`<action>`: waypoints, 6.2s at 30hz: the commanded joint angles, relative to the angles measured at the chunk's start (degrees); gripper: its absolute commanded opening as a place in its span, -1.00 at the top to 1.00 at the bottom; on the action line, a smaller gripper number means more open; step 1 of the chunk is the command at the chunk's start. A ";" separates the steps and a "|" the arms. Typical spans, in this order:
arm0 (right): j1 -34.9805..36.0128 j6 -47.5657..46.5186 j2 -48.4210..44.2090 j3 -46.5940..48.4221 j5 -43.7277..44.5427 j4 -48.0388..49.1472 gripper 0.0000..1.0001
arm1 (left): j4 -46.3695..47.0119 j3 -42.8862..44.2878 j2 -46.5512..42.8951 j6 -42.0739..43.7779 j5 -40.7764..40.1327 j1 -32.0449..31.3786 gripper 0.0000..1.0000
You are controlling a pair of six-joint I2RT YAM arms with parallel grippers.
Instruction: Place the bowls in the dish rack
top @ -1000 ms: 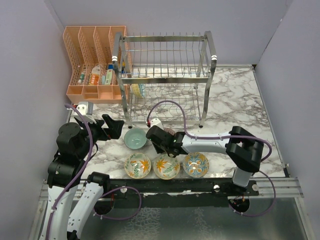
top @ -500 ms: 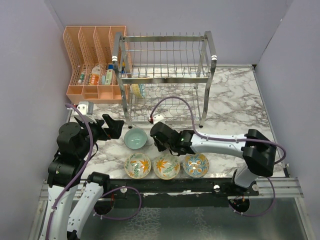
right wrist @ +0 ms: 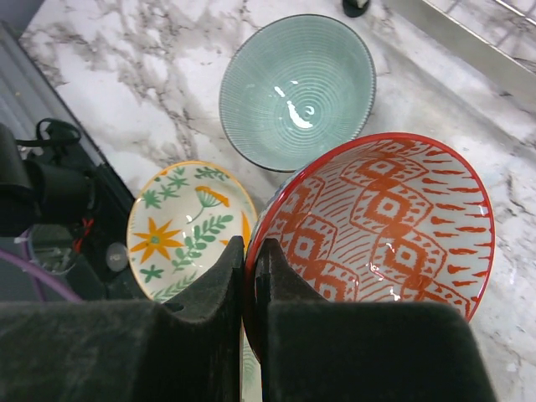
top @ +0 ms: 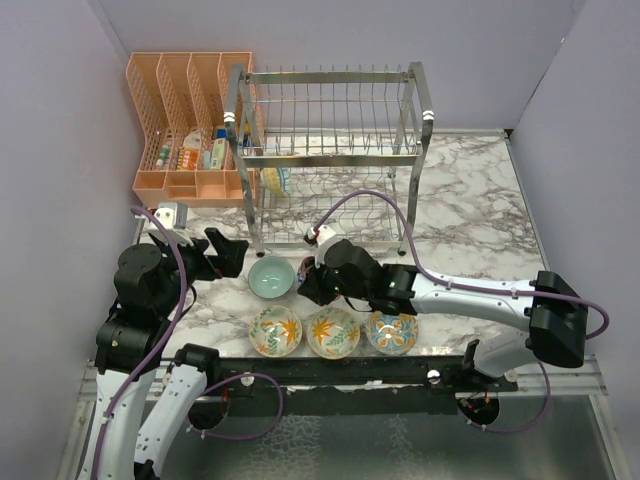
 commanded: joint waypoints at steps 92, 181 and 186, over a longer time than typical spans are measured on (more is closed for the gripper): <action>-32.49 44.76 47.17 27.10 -32.13 81.78 0.98 | 0.90 7.25 4.09 5.19 -0.32 -0.15 -0.99; -35.19 49.60 54.84 29.78 -25.21 85.13 0.07 | 1.36 5.37 5.68 5.99 -0.96 -0.18 -0.99; -35.19 52.23 54.44 29.07 -28.56 89.12 0.08 | 1.47 5.07 5.71 5.71 -0.99 -0.18 -0.99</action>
